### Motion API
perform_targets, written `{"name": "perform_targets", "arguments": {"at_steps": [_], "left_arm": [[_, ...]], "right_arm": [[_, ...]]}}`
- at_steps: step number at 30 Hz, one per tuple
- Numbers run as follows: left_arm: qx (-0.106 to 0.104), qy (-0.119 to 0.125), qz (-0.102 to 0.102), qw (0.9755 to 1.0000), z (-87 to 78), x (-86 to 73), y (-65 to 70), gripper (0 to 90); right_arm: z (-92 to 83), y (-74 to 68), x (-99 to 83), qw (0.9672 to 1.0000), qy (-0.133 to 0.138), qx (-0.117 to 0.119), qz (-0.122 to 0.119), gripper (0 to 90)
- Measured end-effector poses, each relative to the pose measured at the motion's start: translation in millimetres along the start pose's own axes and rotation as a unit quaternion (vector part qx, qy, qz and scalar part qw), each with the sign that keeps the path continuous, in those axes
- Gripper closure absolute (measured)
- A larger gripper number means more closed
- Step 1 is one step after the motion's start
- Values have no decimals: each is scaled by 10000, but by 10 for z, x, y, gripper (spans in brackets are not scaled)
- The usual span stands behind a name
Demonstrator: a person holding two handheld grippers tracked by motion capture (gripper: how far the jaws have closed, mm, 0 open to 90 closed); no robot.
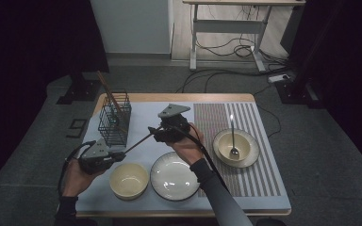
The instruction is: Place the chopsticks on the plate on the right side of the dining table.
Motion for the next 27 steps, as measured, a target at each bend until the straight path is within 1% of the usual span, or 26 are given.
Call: {"name": "perform_targets", "arguments": {"at_steps": [4,10,15,17,18,20,24,27], "left_arm": [[2,9,31,10000,-7,17,4,860],[4,19,61,10000,-24,45,7,859],[-17,4,87,10000,-26,51,14,858],[-78,-25,95,9999,-23,43,24,858],[-145,-48,94,9998,-19,33,31,859],[-222,-81,89,9997,-16,18,41,859],[-429,-114,80,9990,-19,-2,64,860],[-544,-149,80,9984,-18,-10,68,860]], "right_arm": [[19,45,-49,9999,-89,17,70,391],[61,111,-131,9997,-219,-96,91,391],[101,147,-200,9993,-304,-113,162,398],[115,163,-235,9990,-390,-102,196,401],[119,171,-249,9988,-417,-85,228,402],[104,181,-264,9985,-461,-18,291,402],[19,208,-249,9986,-508,26,166,402],[-60,204,-225,9986,-511,153,69,406]]}}
Point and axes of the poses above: each handheld gripper's, and its own axes: z roughly forward along the jaws, x roughly out of its top, y roughly to its right, the point moved 7 cm from there along z, roughly forward along the jaws, and after that the axes turned 8 degrees about z, right-handed, at the moved point
